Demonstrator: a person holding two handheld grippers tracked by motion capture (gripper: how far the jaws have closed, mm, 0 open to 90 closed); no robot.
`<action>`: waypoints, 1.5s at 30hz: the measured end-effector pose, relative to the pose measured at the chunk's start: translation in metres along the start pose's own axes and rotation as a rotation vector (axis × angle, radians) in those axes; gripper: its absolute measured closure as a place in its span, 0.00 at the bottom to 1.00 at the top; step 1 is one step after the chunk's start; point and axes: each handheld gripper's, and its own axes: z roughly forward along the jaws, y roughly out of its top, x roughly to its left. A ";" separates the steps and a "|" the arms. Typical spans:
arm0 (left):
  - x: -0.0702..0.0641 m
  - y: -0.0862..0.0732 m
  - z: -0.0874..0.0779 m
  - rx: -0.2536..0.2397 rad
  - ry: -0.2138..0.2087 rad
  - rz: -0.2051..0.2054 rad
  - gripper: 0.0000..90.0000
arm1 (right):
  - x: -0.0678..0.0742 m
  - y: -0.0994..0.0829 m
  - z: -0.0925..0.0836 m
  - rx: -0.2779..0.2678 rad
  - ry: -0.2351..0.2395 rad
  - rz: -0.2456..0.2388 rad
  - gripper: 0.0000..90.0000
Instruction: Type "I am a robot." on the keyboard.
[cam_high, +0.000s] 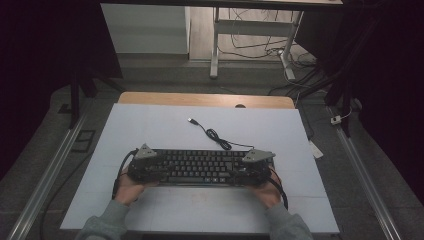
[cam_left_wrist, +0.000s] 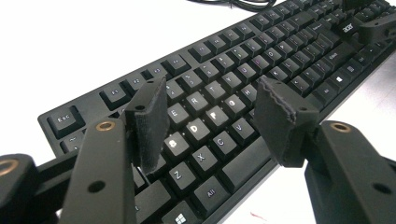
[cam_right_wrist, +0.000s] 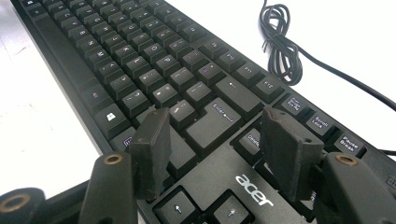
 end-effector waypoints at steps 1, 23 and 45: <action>0.000 0.000 0.000 0.000 0.001 -0.002 0.49 | 0.000 0.000 0.000 0.000 0.000 0.000 0.48; 0.001 0.008 0.013 0.032 0.011 0.035 0.56 | -0.001 0.000 -0.001 -0.004 -0.001 0.001 0.48; 0.007 0.020 0.042 0.127 0.006 0.061 0.94 | 0.000 0.000 0.000 0.002 -0.008 -0.003 0.48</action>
